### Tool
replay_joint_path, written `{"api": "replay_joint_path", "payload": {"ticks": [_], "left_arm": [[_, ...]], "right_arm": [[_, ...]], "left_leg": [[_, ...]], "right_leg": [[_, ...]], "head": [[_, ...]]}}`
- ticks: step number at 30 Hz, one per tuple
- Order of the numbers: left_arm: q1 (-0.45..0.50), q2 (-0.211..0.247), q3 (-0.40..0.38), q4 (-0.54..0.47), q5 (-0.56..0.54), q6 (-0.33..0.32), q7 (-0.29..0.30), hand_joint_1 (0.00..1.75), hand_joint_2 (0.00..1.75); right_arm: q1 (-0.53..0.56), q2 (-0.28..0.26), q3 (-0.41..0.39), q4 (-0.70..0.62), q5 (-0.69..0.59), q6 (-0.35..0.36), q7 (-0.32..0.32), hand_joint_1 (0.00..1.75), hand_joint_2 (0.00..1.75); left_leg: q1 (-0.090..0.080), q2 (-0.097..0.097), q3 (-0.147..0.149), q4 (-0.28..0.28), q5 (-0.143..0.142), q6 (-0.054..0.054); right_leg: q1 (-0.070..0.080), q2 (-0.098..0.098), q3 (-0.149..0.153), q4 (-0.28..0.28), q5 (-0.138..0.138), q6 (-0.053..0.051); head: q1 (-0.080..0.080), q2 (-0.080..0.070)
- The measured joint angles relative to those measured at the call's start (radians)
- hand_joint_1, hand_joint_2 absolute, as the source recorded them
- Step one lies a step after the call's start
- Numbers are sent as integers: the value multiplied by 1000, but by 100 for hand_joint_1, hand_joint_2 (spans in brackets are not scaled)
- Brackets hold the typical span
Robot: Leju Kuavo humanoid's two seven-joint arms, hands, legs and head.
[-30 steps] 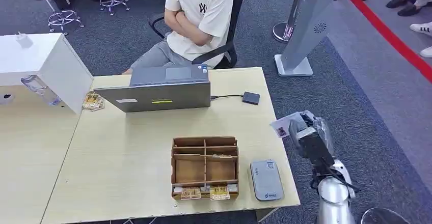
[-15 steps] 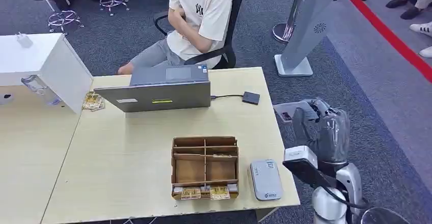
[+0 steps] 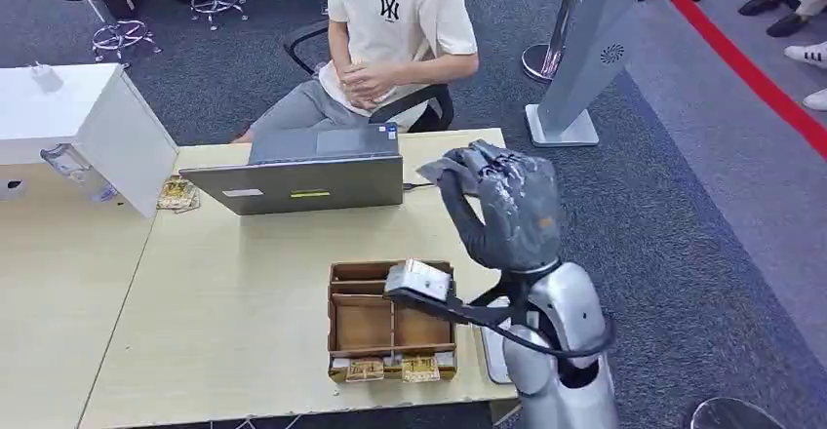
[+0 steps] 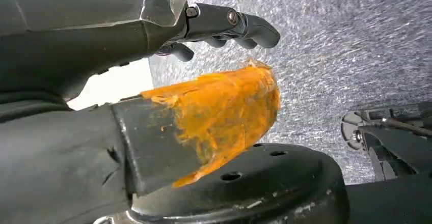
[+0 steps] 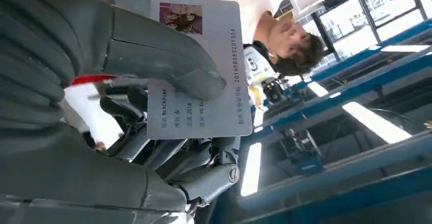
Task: Pass the card to the sensor for recognition and then transmit it.
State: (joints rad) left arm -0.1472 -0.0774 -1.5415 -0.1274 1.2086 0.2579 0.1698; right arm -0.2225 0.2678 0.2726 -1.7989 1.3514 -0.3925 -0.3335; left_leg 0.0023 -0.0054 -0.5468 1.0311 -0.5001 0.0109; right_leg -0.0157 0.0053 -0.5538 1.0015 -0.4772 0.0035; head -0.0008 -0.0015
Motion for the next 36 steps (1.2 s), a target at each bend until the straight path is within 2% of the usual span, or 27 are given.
{"api": "replay_joint_path", "payload": {"ticks": [5, 15, 18, 22, 27, 28, 29, 30, 36], "left_arm": [[-1, 0, 0, 0, -41, -9, 0, 0, 0], [-2, 0, 0, 0, -114, -27, 6, 0, 0], [-2, 0, 0, 0, -131, -28, 7, 0, 0], [-2, 0, 0, 0, -156, -37, 9, 0, 0], [-2, 0, 0, 0, -161, -39, 9, 0, 0], [-2, 0, 0, 0, -161, -40, 9, 0, 0], [-2, 0, 0, 0, -161, -41, 9, 0, 0], [-2, 0, 0, 0, -161, -42, 10, 0, 0], [-2, -1, 0, 0, -160, -47, 18, 0, 0]], "right_arm": [[-127, 0, 39, 133, 52, -22, 52, 175, 175], [-333, 1, 41, 401, 196, -73, 147, 175, 175], [-390, 3, 39, 489, 202, -98, 179, 175, 175], [-468, -1, 49, 619, 202, -136, 300, 175, 175], [-536, -10, 62, 750, 202, -177, 356, 175, 175], [-546, -15, 65, 773, 202, -179, 372, 113, 175], [-552, -18, 69, 788, 202, -180, 383, 7, 175], [-561, -26, 81, 812, 202, -182, 401, 0, 175], [-570, -54, 119, 884, 202, -192, 449, 0, 175]], "left_leg": [[0, -1, 0, 0, 1, 0], [0, -1, 0, 0, 1, 0], [0, -1, 0, 0, 1, 0], [0, -1, 0, 0, 1, 0], [0, -1, 0, 0, 1, 0], [0, -1, 0, 0, 1, 0], [0, -1, 0, 0, 1, 0], [0, -1, 0, 0, 1, 0], [0, -1, -1, 1, 1, 0]], "right_leg": [[0, 0, 0, 0, 1, 1], [0, 0, 0, 0, 1, 1], [0, 0, 0, 0, 1, 1], [0, 0, -1, 0, 1, 1], [0, 0, 0, 0, 1, 1], [0, -1, -1, 0, 1, 1], [0, 0, -1, 0, 2, 1], [0, 0, 0, 0, 2, 1], [0, 0, -1, 0, 2, 1]], "head": [[0, 0], [0, 0], [0, 0], [0, 0], [0, 0], [0, 0], [0, 0], [0, 0], [0, 0]]}}
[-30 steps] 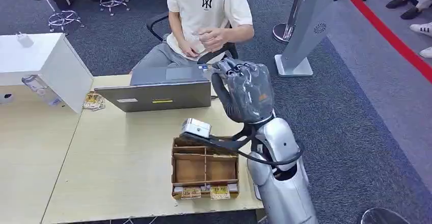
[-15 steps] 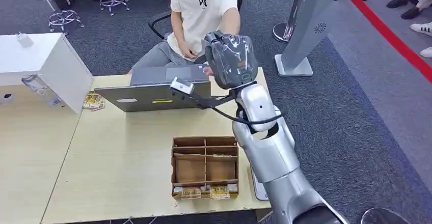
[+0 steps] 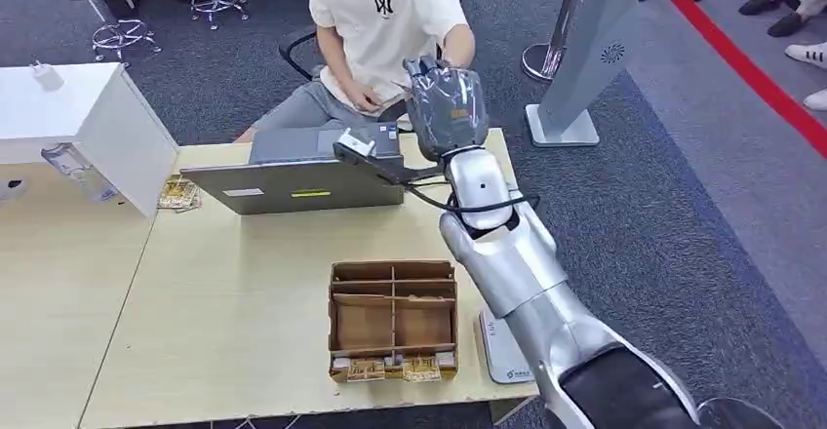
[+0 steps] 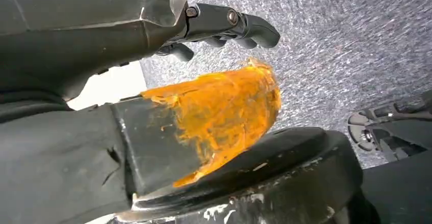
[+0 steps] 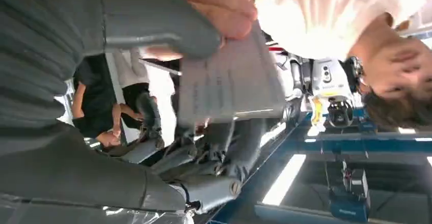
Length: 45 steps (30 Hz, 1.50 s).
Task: Pass the card to the sensor for recognition and then transmit it.
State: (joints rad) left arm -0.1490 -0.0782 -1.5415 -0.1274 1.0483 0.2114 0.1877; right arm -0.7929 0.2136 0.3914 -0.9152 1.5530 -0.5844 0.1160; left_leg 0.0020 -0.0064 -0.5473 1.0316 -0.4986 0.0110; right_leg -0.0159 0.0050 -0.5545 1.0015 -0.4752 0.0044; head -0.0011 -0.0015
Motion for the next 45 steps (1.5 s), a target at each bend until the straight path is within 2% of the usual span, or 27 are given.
{"api": "replay_joint_path", "payload": {"ticks": [7, 10, 15, 17, 20, 24, 27, 31, 35, 43, 44, 45], "left_arm": [[0, -5, 0, 0, 1, -2, 1, 0, 0], [0, -6, 0, 0, 3, -2, 4, 0, 0], [1, -11, 0, 0, 17, 2, 19, 0, 0], [1, -14, 0, 0, 31, 8, 22, 0, 0], [2, -16, 0, 0, 52, 14, 24, 0, 0], [2, -17, 0, 0, 74, 24, 28, 0, 0], [2, -17, 0, 0, 101, 33, 31, 0, 0], [3, -17, 0, 0, 137, 48, 31, 0, 0], [3, -17, 1, 0, 157, 59, 30, 0, 0], [3, -17, 3, 0, 197, 67, 18, 0, 0], [3, -17, 3, 0, 200, 68, 18, 0, 0], [3, -17, 3, 0, 202, 69, 18, 0, 0]], "right_arm": [[1, -19, 9, 26, 0, -10, 5, 0, 175], [15, -23, 4, 15, 0, -22, -23, 0, 175], [174, 8, -87, -221, -60, 2, -219, 0, 175], [252, 29, -118, -356, -138, 34, -291, 0, 175], [368, 46, -132, -538, -268, 48, -360, 0, 175], [493, 55, -138, -709, -370, 64, -407, 0, 175], [597, 58, -138, -818, -493, 79, -459, 0, 175], [711, 56, -148, -931, -638, 136, -518, 0, 175], [779, 56, -162, -995, -661, 174, -544, 0, 175], [859, 56, -151, -1031, -588, 221, -552, 0, 175], [865, 56, -148, -1031, -584, 222, -551, 5, 175], [868, 56, -144, -1031, -583, 223, -550, 47, 175]], "left_leg": [[0, 0, -1, 0, 0, 0], [0, 0, -1, 0, 0, 0], [0, -1, -3, 0, 0, 0], [0, -2, -4, 0, 0, 0], [0, -2, -5, 0, 0, 0], [0, -2, -5, 0, -1, 0], [0, -3, -5, 0, -1, 0], [0, -2, -5, 0, -1, 0], [0, -2, -5, 0, -1, 0], [0, -1, -5, 0, 0, 0], [0, -1, -5, 0, 0, 0], [0, -1, -5, 0, 0, 0]], "right_leg": [[0, 0, -1, 0, 0, 0], [0, 0, -2, 0, 0, 0], [0, -1, -3, 0, 0, 0], [0, -1, -4, 0, -1, 0], [0, -2, -4, 0, -1, 0], [0, -1, -5, -1, -1, 0], [0, -2, -5, -1, -1, 0], [0, -1, -5, -1, -1, 1], [0, -1, -5, -1, -1, 1], [0, -1, -5, 0, -1, 0], [0, -1, -5, 0, -1, 0], [0, -1, -5, 0, -1, 0]], "head": [[0, 0], [0, 0], [0, 0], [0, 0], [0, 0], [0, 0], [0, 0], [0, 0], [0, 0], [0, 0], [1, 0], [0, 0]]}}
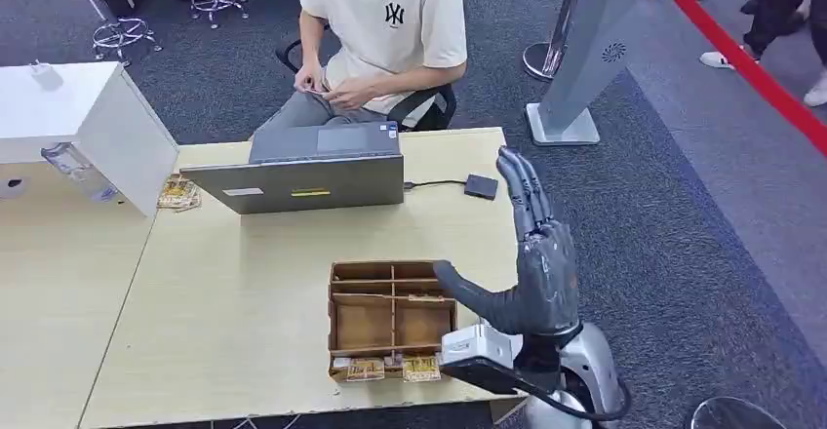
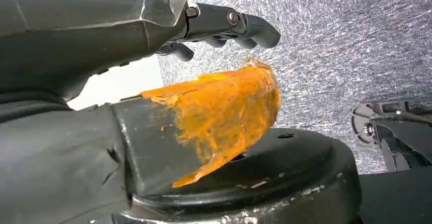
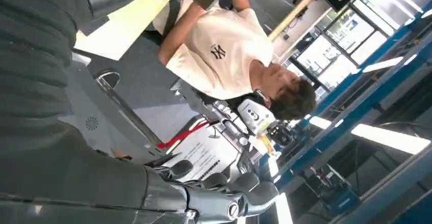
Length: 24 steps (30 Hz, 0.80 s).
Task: Pass the card to the sensor for recognition and then transmit it.
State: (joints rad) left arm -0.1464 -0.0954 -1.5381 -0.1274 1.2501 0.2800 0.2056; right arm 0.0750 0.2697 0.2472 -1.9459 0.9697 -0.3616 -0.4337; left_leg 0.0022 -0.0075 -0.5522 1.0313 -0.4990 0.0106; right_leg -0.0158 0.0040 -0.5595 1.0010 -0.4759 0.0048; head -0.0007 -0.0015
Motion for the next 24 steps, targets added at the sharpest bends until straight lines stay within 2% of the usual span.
{"api": "replay_joint_path", "payload": {"ticks": [1, 2, 3, 4, 7, 9, 10, 11, 12, 16, 17, 18, 19, 20, 22, 24], "left_arm": [[0, 0, 0, 0, 1, 1, 0, 0, 0], [0, 0, 0, 0, 4, 2, -2, 0, 0], [0, 0, 0, 0, 5, 3, -3, 0, 0], [0, 0, 0, 0, 8, 5, -5, 0, 0], [0, 0, 0, 0, 18, 7, -7, 0, 0], [0, 0, 0, 0, 23, 8, -9, 0, 0], [0, 0, 0, 0, 25, 8, -11, 0, 0], [0, 0, 0, 0, 26, 8, -13, 0, 0], [0, 0, 0, 0, 28, 8, -16, 0, 0], [0, -1, 0, 0, 42, 10, -18, 0, 0], [0, -1, 0, 0, 42, 10, -18, 0, 0], [0, -1, 0, 0, 43, 11, -18, 0, 0], [0, -1, 0, 0, 43, 11, -18, 0, 0], [0, -1, 0, 0, 43, 11, -18, 0, 0], [0, -1, 0, 0, 50, 11, -19, 0, 0], [0, -1, 0, 0, 58, 11, -21, 0, 0]], "right_arm": [[1, 0, 3, 0, 3, 2, 0, 129, 175], [1, 0, 5, 0, 8, 5, 2, 141, 175], [1, 0, 6, 0, 14, 8, 3, 168, 175], [1, 0, 8, 2, 26, 10, 10, 175, 175], [1, 0, 9, 6, 46, 17, 22, 173, 175], [1, 0, 10, 13, 77, 23, 31, 133, 175], [1, 0, 11, 17, 91, 24, 36, 133, 175], [0, 0, 11, 20, 100, 25, 37, 75, 175], [0, 0, 13, 24, 111, 27, 39, 59, 175], [-1, 0, 20, 40, 151, 27, 55, 56, 175], [-2, -1, 22, 44, 157, 27, 56, 31, 175], [-2, -2, 25, 47, 158, 27, 56, 33, 175], [-2, -2, 27, 50, 161, 27, 56, 45, 175], [-1, -2, 29, 53, 167, 27, 57, 49, 175], [12, -5, 35, 55, 184, 14, 57, 49, 175], [46, -6, 53, 59, 205, -7, 63, 63, 175]], "left_leg": [[0, 0, 0, 0, 0, 0], [0, 0, 0, 0, 0, 0], [0, 0, 0, 0, 0, 0], [0, 0, 0, 0, 0, 0], [0, 0, 0, 0, 0, 0], [0, 0, 0, 0, 0, 0], [0, 0, 0, 0, 0, 0], [0, 0, 0, 0, 0, 0], [0, 0, 0, 0, 0, 0], [0, 0, 0, 0, 0, 0], [0, 0, 0, 0, 0, 0], [0, 0, 0, 0, 0, 0], [0, 0, 0, 0, 0, 0], [0, 0, 0, 0, 0, 0], [0, 0, 0, 0, 0, 0], [0, 0, 0, 0, 0, 0]], "right_leg": [[0, 0, 0, 0, 0, 0], [0, 0, 0, 0, 0, 0], [0, 0, 0, 0, 0, 0], [0, 0, 0, 0, 0, 0], [0, 0, 0, 0, 0, 0], [0, 0, 0, 0, 0, 0], [0, 0, 0, 0, 0, 0], [0, 0, 0, 0, 0, 0], [0, 0, 0, 0, 0, 0], [0, 0, 0, 0, 0, 0], [0, 0, 0, 0, 0, 0], [0, 0, 0, 0, 0, 0], [0, 0, 0, 0, 0, 0], [0, 0, 0, 0, 0, 0], [0, 0, 0, 0, 0, 0], [0, 0, 0, 0, 0, 0]], "head": [[0, 0], [0, 0], [0, 0], [0, 0], [0, 0], [0, 0], [0, 0], [0, 0], [0, 0], [0, 0], [0, 0], [0, 0], [0, 0], [0, 0], [0, 0], [0, 0]]}}
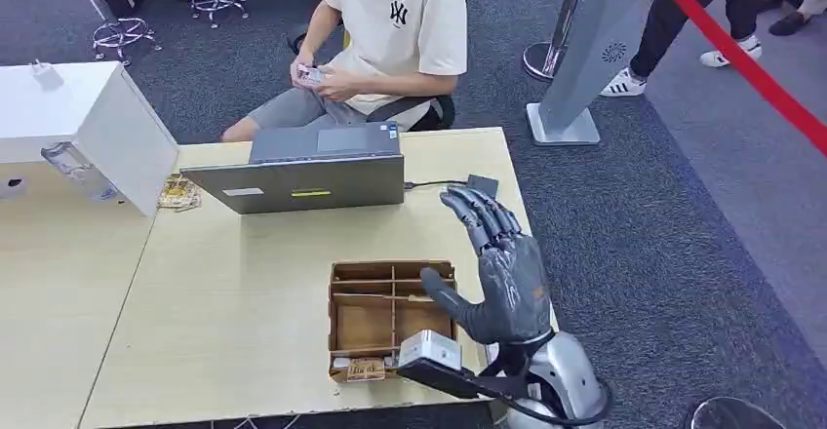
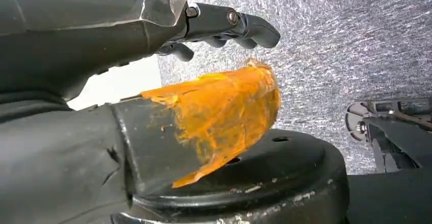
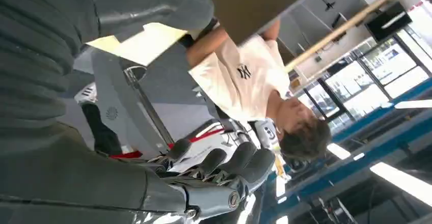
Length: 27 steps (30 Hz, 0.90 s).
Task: Pass the card to the sensor for recognition and then transmit it.
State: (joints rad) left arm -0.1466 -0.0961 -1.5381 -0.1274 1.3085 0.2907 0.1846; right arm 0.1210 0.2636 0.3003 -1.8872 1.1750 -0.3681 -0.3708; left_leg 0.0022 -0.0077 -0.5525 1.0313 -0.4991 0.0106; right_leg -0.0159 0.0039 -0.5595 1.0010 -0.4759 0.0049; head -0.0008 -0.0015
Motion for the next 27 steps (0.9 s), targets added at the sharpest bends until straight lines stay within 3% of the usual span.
{"api": "replay_joint_path", "payload": {"ticks": [2, 3, 5, 6, 14, 15, 16, 23, 24, 26, 27], "left_arm": [[0, 0, 0, 0, 1, 0, 0, 0, 0], [-1, 0, 0, 0, 2, 0, 0, 0, 0], [0, 0, 0, 0, 9, 0, -5, 0, 0], [0, 0, 0, 0, 13, 2, -6, 0, 0], [0, 1, 0, 0, 40, 5, -9, 0, 0], [0, 1, 0, 0, 42, 6, -9, 0, 0], [0, 1, 0, 0, 43, 6, -10, 0, 0], [0, 1, 0, 0, 47, 6, -15, 0, 0], [-1, 1, 0, 0, 48, 6, -15, 0, 0], [0, 1, 0, 0, 50, 6, -15, 0, 0], [-1, 1, 0, 0, 54, 6, -16, 0, 0]], "right_arm": [[19, 0, 14, 2, 8, -7, 3, 84, 175], [23, 0, 16, 2, 17, -12, 7, 127, 175], [27, -2, 21, 3, 40, -18, 23, 150, 175], [28, -3, 25, 4, 50, -18, 30, 154, 175], [31, -14, 39, 20, 98, -7, 67, 126, 175], [31, -16, 42, 25, 104, -5, 71, 103, 175], [31, -18, 43, 29, 109, -5, 74, 99, 175], [25, -31, 61, 56, 140, -6, 78, 105, 175], [24, -32, 64, 60, 142, -6, 78, 119, 175], [20, -35, 69, 70, 154, -8, 85, 119, 175], [18, -37, 74, 80, 161, -8, 90, 147, 175]], "left_leg": [[0, 0, 0, 0, 0, 0], [0, 1, 0, 0, 0, 0], [0, 1, 0, 0, 0, 0], [0, 1, 0, 0, 0, 0], [0, 1, 0, 0, 0, 0], [0, 1, 0, 0, 0, 0], [0, 1, 0, 0, 0, 0], [0, 1, 0, 0, 0, 0], [0, 1, 0, 0, 0, 0], [0, 1, 0, 0, 0, 0], [0, 1, 0, 0, 0, 0]], "right_leg": [[0, 0, 0, 0, 0, 0], [0, 0, -1, 0, 0, 0], [0, 0, -1, 0, 0, 0], [0, 0, -1, 0, 0, 0], [0, 0, 0, 0, 0, 0], [0, 0, 0, 0, 0, 0], [0, 0, 0, 0, 0, 0], [0, 0, 0, 0, 0, 0], [0, 0, 0, 0, 0, 0], [0, 0, 0, 0, 0, 0], [0, 0, 0, 0, 0, 0]], "head": [[0, 0], [0, 0], [0, 0], [0, 0], [0, 0], [0, 0], [0, 0], [0, 0], [0, 0], [0, 0], [0, 0]]}}
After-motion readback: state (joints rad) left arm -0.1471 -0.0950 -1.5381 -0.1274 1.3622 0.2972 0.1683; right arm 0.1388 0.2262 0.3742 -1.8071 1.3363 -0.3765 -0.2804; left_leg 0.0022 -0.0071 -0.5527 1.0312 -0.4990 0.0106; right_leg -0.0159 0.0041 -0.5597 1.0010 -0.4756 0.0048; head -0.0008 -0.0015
